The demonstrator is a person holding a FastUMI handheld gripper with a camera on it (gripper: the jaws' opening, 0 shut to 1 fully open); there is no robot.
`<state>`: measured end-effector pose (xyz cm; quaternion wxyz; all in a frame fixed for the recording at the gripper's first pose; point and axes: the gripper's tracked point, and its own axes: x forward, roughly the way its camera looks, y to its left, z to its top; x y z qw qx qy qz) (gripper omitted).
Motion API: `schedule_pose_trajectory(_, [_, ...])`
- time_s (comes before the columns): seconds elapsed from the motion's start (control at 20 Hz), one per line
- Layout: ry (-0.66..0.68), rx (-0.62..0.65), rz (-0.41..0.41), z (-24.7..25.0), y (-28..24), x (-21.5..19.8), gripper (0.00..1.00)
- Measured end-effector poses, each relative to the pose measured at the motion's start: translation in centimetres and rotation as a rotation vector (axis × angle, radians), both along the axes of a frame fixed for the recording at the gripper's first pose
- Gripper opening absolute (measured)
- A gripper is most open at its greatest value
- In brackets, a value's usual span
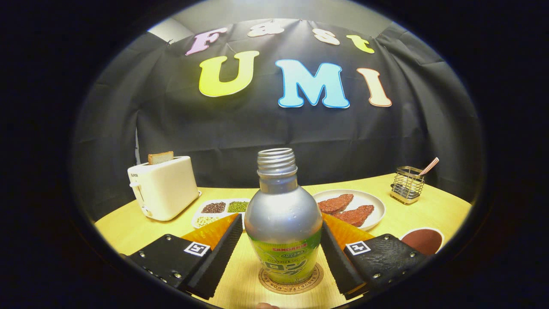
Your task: Take the bottle from table, then pour the juice into the cup, finally place the bottle on the coaster
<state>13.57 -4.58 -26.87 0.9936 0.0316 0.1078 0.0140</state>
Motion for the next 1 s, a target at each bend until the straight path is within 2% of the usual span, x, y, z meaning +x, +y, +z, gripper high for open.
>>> schedule_pose_trajectory(0.15, [-0.034, -0.027, -0.024, 1.9, -1.0, -0.4, 1.00])
schedule_pose_trajectory(0.35, [-0.086, -0.032, -0.053, 7.0, -2.5, -1.5, 0.99])
schedule_pose_trajectory(0.7, [-0.132, -0.084, -0.018, 18.6, -4.0, -4.7, 0.99])
schedule_pose_trajectory(0.85, [-0.148, -0.020, -0.004, 22.6, -3.6, -5.4, 0.99])
schedule_pose_trajectory(1.0, [-0.161, -0.058, 0.002, 26.4, -3.6, -6.4, 0.99])
